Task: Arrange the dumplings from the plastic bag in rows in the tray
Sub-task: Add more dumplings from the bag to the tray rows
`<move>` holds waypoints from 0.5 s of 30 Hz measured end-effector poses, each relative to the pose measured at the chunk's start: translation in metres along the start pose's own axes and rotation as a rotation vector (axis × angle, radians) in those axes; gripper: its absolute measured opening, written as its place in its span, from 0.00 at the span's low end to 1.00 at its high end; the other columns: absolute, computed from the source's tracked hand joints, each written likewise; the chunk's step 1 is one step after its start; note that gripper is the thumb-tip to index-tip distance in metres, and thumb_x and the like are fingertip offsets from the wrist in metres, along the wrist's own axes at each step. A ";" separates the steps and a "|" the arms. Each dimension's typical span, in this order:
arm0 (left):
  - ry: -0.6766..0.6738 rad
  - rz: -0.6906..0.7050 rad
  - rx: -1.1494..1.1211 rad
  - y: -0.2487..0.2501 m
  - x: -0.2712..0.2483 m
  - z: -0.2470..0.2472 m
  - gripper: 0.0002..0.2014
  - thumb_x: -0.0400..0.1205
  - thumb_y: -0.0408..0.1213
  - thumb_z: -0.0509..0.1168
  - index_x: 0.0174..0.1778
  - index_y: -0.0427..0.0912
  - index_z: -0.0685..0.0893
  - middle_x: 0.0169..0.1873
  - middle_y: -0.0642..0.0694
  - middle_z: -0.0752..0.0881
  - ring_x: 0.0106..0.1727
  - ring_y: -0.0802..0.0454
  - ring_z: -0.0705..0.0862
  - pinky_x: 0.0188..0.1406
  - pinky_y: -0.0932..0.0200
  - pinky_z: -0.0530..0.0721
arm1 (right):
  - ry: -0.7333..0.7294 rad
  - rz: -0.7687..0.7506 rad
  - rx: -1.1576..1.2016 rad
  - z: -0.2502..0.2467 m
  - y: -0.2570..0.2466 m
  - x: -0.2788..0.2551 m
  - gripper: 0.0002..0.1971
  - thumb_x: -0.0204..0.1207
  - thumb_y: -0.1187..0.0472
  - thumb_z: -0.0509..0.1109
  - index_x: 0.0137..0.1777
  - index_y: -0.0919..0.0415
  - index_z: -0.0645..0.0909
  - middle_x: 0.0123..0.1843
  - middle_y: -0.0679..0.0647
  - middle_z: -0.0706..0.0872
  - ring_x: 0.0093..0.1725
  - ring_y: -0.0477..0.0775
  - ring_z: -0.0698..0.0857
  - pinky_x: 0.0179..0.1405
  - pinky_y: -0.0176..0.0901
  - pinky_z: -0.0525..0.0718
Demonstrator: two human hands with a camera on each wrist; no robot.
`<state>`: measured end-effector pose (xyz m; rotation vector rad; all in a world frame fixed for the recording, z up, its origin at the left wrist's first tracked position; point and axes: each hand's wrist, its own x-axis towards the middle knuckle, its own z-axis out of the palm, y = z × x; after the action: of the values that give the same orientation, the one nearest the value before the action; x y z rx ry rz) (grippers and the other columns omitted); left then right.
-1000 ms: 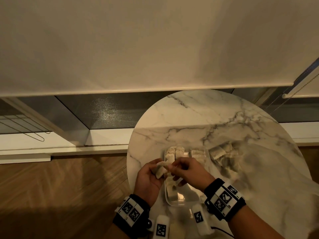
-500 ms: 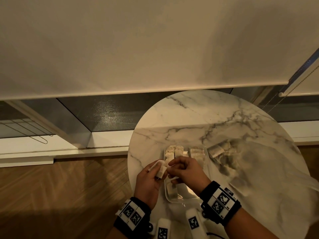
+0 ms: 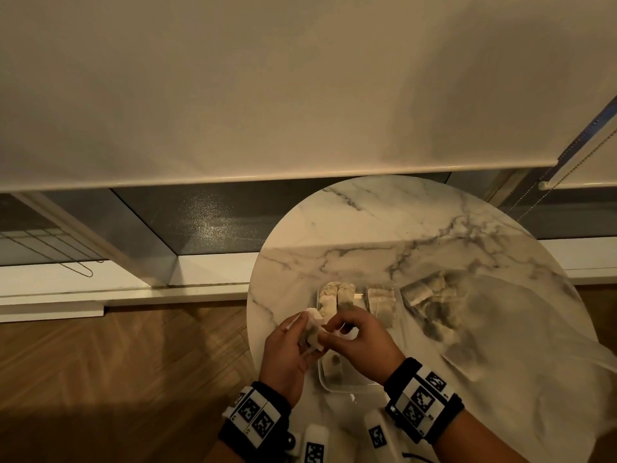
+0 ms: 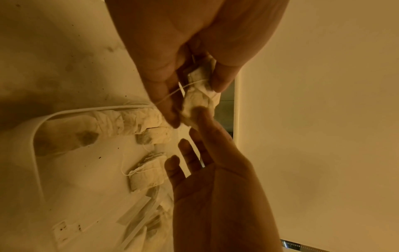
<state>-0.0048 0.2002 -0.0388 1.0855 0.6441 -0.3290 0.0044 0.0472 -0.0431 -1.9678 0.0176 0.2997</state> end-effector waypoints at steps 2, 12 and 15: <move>0.017 -0.007 0.017 0.001 0.000 0.000 0.12 0.88 0.41 0.62 0.59 0.43 0.89 0.52 0.42 0.92 0.55 0.44 0.90 0.53 0.46 0.87 | 0.023 0.011 0.151 -0.003 -0.002 -0.001 0.06 0.69 0.57 0.82 0.38 0.55 0.88 0.47 0.48 0.87 0.49 0.41 0.84 0.43 0.38 0.86; 0.063 -0.051 -0.069 0.000 0.004 0.001 0.10 0.86 0.35 0.65 0.57 0.34 0.88 0.48 0.36 0.92 0.49 0.43 0.90 0.47 0.50 0.86 | 0.047 0.266 0.772 -0.021 -0.001 0.003 0.10 0.78 0.70 0.72 0.57 0.69 0.79 0.42 0.65 0.88 0.40 0.60 0.87 0.35 0.45 0.85; 0.042 -0.057 -0.071 -0.002 0.004 0.003 0.10 0.85 0.32 0.66 0.56 0.33 0.89 0.50 0.34 0.92 0.47 0.43 0.91 0.49 0.49 0.88 | 0.013 0.288 0.807 -0.021 0.002 0.001 0.16 0.78 0.74 0.71 0.63 0.61 0.79 0.49 0.66 0.90 0.44 0.61 0.90 0.40 0.47 0.87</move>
<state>-0.0024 0.1968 -0.0418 1.0100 0.7205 -0.3310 0.0096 0.0272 -0.0372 -1.1600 0.3763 0.3917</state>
